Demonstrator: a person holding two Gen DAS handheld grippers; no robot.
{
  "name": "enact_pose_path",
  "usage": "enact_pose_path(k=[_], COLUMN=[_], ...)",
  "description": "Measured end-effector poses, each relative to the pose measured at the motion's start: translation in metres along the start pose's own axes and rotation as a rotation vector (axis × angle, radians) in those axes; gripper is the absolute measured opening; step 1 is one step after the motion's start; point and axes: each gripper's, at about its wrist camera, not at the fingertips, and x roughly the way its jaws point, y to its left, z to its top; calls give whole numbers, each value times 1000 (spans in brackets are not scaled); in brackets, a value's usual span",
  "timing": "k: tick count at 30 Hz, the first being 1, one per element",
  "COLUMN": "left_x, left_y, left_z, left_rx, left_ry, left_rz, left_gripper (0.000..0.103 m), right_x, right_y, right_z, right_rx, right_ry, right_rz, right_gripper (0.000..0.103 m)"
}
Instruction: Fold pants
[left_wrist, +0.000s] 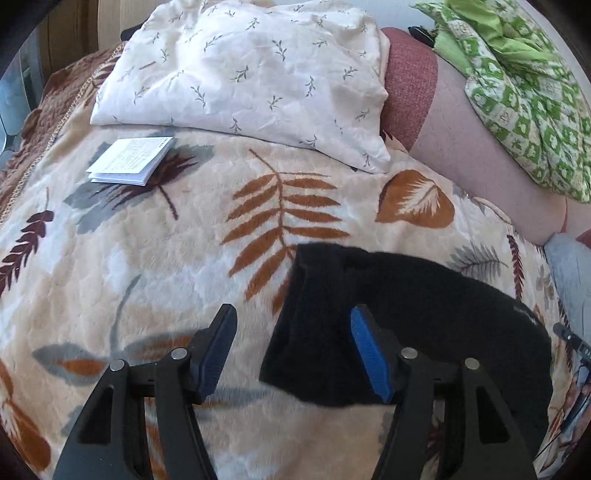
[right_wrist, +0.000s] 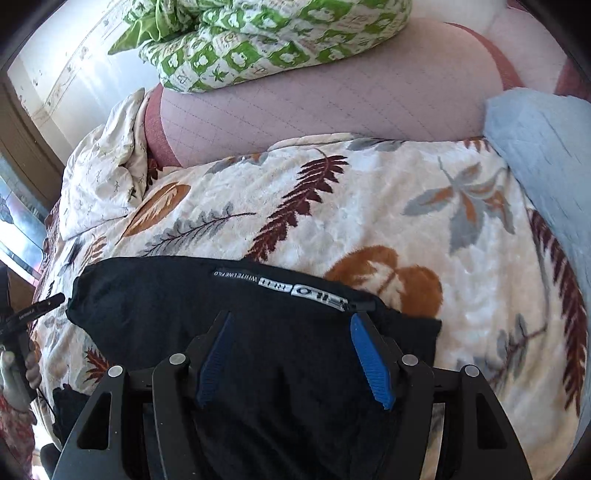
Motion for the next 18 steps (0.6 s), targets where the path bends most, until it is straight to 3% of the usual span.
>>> enact_pose_path(k=[5, 12, 15, 18], left_x=[27, 44, 48, 53], left_y=[2, -25, -35, -47], left_z=[26, 27, 24, 20], left_rx=[-9, 128, 172, 237], left_ry=[20, 49, 56, 52], left_rz=[-63, -62, -41, 29], left_gripper=[63, 63, 63, 61], right_x=[43, 82, 87, 87], right_y=[5, 11, 13, 18], right_z=[27, 34, 33, 32], right_rx=[-49, -98, -125, -171], right_ry=[56, 136, 134, 137], right_rz=[40, 99, 108, 106], right_gripper=[70, 70, 71, 70])
